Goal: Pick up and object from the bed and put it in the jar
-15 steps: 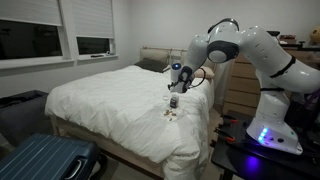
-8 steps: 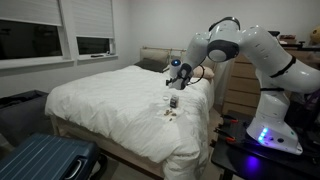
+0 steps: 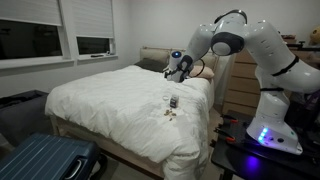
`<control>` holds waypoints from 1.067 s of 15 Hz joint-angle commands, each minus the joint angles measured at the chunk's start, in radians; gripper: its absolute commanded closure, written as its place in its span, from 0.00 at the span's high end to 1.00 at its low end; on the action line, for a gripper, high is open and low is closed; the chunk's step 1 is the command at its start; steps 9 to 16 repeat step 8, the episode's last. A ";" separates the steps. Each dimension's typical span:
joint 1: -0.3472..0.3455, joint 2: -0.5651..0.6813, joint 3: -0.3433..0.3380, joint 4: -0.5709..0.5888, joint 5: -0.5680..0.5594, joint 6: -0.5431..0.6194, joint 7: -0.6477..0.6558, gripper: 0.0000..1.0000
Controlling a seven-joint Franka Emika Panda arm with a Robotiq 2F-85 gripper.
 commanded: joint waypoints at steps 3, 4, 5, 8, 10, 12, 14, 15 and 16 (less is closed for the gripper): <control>0.033 -0.056 -0.027 -0.009 -0.016 -0.031 -0.013 1.00; 0.038 -0.076 -0.028 -0.013 -0.021 -0.042 -0.015 1.00; 0.040 -0.089 -0.028 -0.017 -0.023 -0.045 -0.017 1.00; 0.043 -0.099 -0.029 -0.029 -0.024 -0.046 -0.027 1.00; 0.043 -0.099 -0.029 -0.029 -0.024 -0.046 -0.027 1.00; 0.043 -0.099 -0.029 -0.029 -0.024 -0.046 -0.027 1.00; 0.043 -0.099 -0.029 -0.029 -0.024 -0.046 -0.027 1.00; 0.043 -0.099 -0.029 -0.029 -0.024 -0.046 -0.027 1.00; 0.043 -0.099 -0.029 -0.029 -0.024 -0.046 -0.027 1.00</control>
